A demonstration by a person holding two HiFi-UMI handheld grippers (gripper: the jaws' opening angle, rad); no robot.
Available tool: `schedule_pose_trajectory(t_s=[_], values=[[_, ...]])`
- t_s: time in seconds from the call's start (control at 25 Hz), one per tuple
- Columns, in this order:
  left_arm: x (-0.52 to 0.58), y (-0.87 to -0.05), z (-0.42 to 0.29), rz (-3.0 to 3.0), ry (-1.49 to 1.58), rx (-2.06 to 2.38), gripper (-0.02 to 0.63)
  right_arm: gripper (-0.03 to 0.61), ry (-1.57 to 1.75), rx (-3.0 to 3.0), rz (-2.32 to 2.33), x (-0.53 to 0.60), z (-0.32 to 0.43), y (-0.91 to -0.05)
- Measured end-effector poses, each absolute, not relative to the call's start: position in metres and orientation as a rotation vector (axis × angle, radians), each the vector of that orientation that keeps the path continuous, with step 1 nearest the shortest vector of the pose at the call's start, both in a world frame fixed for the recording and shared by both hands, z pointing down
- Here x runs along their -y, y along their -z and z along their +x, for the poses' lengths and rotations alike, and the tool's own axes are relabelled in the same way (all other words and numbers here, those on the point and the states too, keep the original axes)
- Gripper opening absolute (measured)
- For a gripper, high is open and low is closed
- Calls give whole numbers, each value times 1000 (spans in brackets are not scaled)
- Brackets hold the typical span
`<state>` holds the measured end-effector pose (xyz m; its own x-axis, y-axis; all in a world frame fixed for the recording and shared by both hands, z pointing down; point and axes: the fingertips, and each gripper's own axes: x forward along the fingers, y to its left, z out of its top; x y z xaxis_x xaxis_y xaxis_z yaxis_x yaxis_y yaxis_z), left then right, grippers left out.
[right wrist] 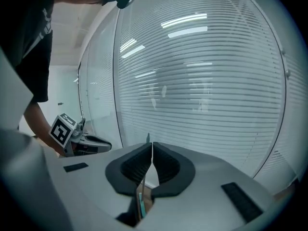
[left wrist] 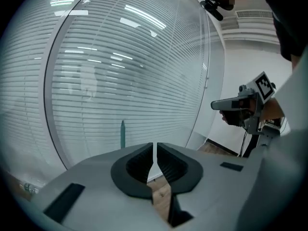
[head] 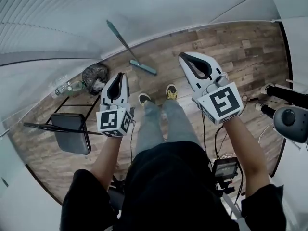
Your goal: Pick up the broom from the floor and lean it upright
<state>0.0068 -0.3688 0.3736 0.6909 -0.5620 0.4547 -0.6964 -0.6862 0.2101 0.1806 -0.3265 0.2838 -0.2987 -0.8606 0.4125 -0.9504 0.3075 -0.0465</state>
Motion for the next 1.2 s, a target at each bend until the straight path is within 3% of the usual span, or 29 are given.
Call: schedule_pose_trajectory(t_s=[0.56,1.2], values=[[346,-188,19,2650,-248,895,23,17,-201,2291,1934,286,190,-113],[309,-145,4,2692,-162,849,23,17,-290,2387,1992,290,150,-97]])
